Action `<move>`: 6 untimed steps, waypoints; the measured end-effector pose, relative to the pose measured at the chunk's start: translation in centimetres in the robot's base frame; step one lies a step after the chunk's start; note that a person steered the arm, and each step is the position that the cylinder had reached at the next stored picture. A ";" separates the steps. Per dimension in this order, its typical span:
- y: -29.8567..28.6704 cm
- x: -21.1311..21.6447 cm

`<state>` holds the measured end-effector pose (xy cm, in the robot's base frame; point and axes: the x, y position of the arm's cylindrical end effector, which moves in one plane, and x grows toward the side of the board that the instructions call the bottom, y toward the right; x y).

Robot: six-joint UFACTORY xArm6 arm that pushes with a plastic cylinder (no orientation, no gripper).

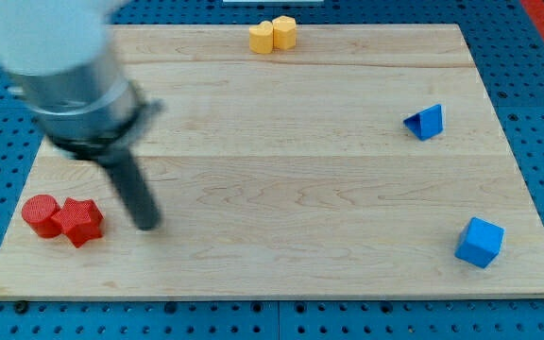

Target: Nudge the blue cube up a bit

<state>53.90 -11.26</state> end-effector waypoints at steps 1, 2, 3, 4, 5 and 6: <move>6.6 3.0; 14.9 6.8; 25.8 7.6; 32.8 7.6; 31.9 4.7; 33.4 1.7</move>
